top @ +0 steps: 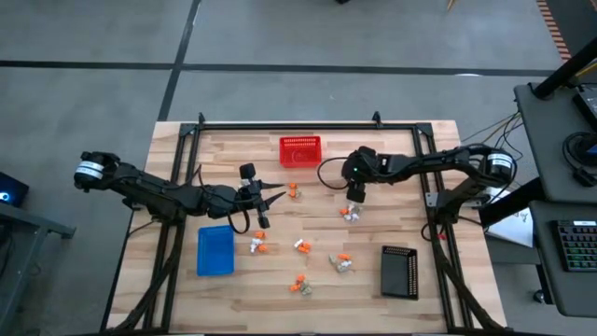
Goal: Sort Halloween decoration
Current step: Put the gray skull toy into the black bin
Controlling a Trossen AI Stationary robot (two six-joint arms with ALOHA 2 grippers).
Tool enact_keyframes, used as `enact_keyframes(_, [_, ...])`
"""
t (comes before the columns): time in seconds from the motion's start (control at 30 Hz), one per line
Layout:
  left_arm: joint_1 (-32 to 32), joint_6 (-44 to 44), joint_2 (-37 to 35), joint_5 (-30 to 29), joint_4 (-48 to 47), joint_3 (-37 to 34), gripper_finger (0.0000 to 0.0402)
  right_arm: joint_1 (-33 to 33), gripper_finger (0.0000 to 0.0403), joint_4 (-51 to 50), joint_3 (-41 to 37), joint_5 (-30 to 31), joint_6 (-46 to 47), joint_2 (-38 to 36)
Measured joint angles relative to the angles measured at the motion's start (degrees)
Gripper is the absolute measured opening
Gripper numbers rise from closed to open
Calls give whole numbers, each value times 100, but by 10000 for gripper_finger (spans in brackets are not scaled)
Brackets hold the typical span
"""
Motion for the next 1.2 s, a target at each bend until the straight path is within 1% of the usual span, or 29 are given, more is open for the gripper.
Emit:
enact_keyframes(0.23, [0, 57, 0, 0, 25, -1, 75, -2, 185, 161, 0, 1, -90, 302])
enact_keyframes(0.4, [0, 58, 0, 0, 31, -1, 75, -2, 166, 179, 0, 2, -90, 363])
enact_keyframes(0.83, [0, 58, 0, 0, 33, -1, 75, -2, 90, 242, 0, -8, -69, 365])
enact_keyframes(1.07, [0, 55, 0, 0, 33, -1, 75, -2, 39, 365, 0, -63, -93, 365])
enact_keyframes(1.2, [0, 55, 0, 0, 33, -1, 75, -2, 13, 350, 0, -195, -92, 329])
